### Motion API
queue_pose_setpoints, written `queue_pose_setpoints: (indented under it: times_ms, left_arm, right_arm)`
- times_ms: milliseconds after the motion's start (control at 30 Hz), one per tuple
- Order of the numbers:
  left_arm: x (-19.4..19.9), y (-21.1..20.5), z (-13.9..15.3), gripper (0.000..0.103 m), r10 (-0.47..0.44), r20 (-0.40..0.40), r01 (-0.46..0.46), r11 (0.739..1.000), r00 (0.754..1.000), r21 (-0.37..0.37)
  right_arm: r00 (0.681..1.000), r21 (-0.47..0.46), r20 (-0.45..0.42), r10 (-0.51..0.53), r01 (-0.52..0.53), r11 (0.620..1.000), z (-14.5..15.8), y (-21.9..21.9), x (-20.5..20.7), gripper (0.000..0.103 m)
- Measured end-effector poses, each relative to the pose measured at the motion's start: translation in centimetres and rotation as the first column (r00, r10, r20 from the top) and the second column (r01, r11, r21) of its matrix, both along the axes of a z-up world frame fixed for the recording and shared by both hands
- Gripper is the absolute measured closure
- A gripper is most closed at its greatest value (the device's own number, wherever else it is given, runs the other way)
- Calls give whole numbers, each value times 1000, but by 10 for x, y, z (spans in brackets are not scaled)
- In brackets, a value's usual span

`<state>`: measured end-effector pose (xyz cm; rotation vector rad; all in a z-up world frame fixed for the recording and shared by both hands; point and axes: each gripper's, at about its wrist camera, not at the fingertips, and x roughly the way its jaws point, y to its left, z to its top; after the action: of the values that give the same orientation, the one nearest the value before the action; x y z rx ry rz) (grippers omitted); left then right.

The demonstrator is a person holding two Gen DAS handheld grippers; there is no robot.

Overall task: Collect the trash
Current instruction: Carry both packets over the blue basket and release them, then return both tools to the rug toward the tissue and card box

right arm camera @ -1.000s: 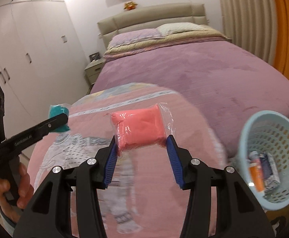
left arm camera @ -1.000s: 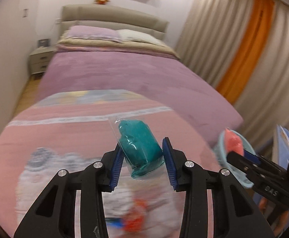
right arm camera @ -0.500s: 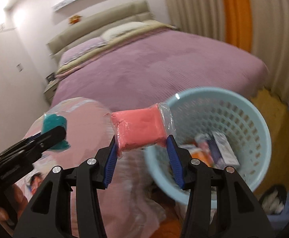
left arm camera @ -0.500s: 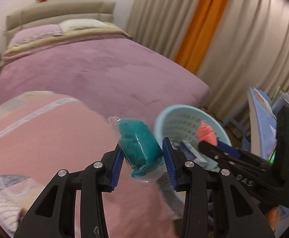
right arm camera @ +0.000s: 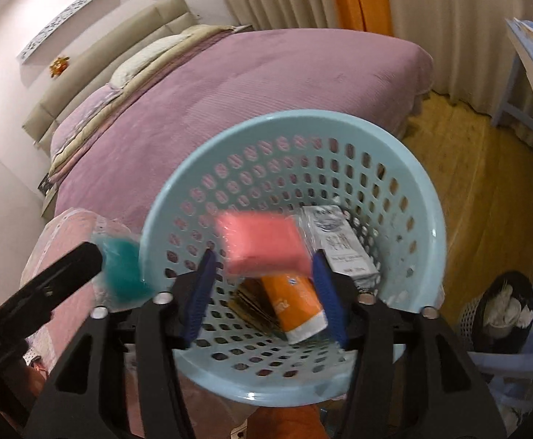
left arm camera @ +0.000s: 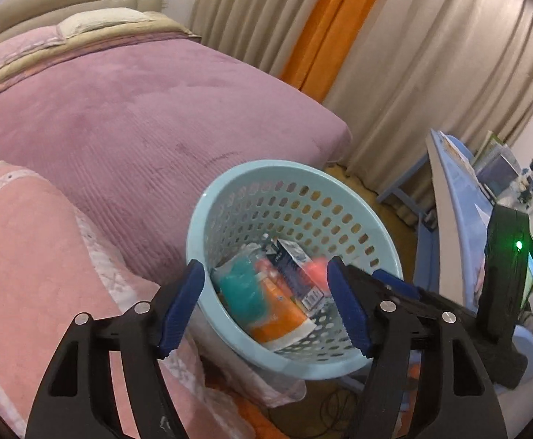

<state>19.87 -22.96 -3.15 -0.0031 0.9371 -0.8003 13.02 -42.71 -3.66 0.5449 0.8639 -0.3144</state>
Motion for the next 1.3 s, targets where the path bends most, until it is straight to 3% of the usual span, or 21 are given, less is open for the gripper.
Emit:
queue_pose_setpoints:
  times_ms: [300,533,867,933,1067,1300]
  left_arm:
    - [-13,26,16,35,29,4,-29,997,1000,-71]
    - [-27,81,43,37,110,34,-103,983,993,-149]
    - [-46,181,66,35,294,78,-274,941,952,-199]
    - [-46,202,62,34,316,59,-299,934,947,-195]
    - [-52,249,50,35,415,46,-405,903,909,-145]
    - [-65,323,33,39,538,17,-533,839,843,-112]
  right_arm:
    - [996,-28,51,68,-66,997,16,17,-4,43]
    - [984,-65,99,148,-142,988,39,51,-9,43]
    - [948,-96,123,294,-283,954,57,111,-3,43]
    - [928,-84,127,349,-341,936,58,127,0,43]
    - [890,-103,126,437,-427,898,60,163,5,43]
    - [779,-144,109,618,-603,785,58,251,13,43]
